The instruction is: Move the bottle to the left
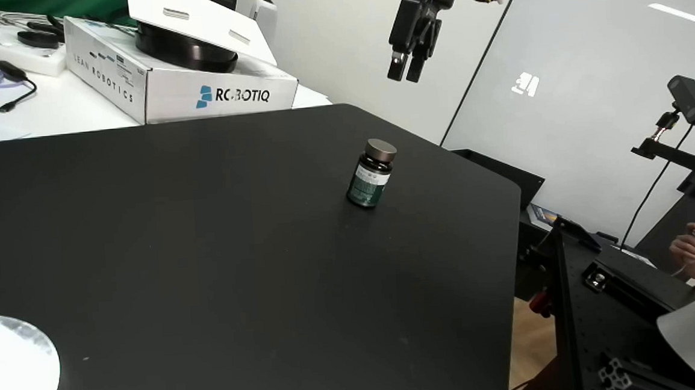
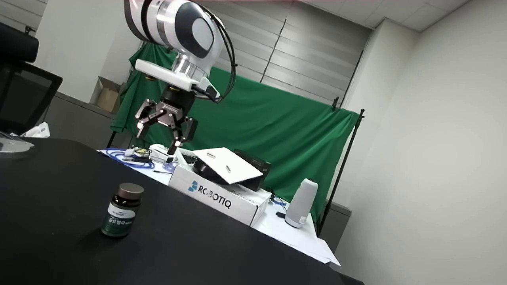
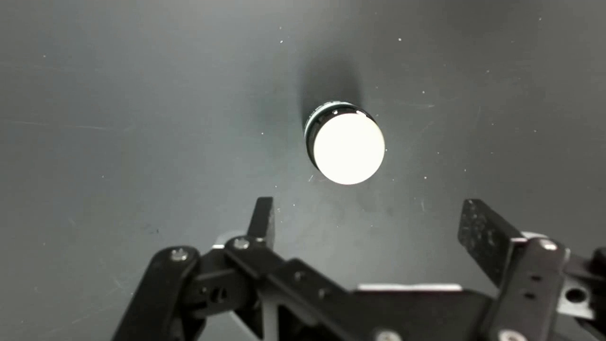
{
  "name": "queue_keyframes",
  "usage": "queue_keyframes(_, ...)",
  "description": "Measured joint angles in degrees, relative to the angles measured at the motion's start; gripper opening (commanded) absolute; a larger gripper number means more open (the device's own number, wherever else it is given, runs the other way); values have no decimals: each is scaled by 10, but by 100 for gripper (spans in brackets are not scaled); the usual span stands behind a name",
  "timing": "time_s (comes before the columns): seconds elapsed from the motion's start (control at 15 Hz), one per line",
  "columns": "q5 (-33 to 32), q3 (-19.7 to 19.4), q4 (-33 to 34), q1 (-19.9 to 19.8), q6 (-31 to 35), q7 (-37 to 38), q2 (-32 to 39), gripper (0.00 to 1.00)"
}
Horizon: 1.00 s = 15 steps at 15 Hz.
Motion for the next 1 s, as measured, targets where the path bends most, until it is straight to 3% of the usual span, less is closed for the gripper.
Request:
queue_keyframes(0.8, -11, 0, -4, -7, 6, -3, 32, 100)
queue_keyframes(1.0, -7, 7, -19, -5, 39, -2, 36, 100)
